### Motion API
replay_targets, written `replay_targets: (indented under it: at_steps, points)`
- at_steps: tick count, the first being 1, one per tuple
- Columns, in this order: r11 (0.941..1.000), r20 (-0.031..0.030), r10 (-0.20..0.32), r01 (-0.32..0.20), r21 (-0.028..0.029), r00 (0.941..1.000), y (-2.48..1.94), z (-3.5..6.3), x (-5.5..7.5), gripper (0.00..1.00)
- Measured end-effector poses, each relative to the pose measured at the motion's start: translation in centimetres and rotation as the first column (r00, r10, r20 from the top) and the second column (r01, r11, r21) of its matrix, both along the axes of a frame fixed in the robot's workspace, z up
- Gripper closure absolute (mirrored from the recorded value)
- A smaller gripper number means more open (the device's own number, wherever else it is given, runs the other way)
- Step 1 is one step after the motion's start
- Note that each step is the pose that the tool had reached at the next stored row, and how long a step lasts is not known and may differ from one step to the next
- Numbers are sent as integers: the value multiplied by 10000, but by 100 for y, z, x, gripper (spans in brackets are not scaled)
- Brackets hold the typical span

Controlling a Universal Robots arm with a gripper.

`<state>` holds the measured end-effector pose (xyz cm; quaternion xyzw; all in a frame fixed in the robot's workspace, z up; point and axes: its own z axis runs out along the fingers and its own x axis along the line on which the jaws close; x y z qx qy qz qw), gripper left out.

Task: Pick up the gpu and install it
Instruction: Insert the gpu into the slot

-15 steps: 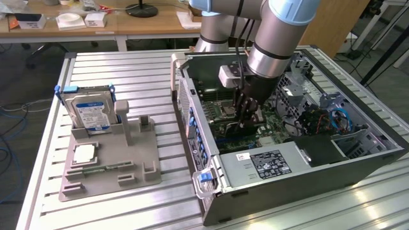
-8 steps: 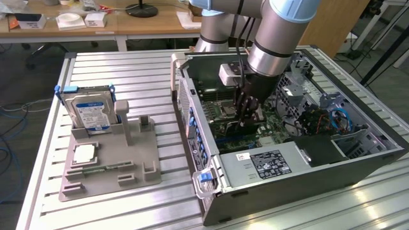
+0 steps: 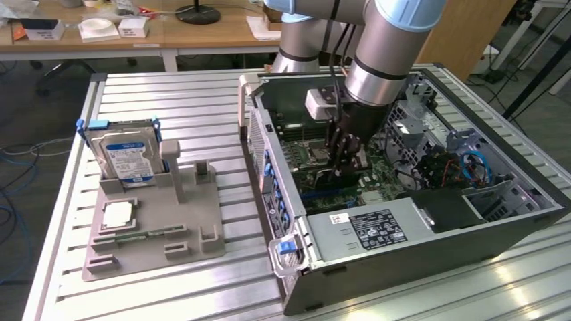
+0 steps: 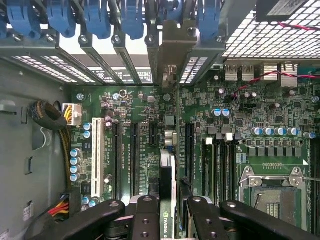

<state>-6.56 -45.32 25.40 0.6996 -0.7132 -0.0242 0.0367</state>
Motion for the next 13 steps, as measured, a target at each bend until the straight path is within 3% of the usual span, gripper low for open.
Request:
replay_targets:
  at_steps: [4, 13]
  points:
    - [10000, 2, 0, 0, 0, 10000, 0, -60, 0, 74]
    - [10000, 4, -1, 1, -4, 10000, 0, -68, 0, 74]
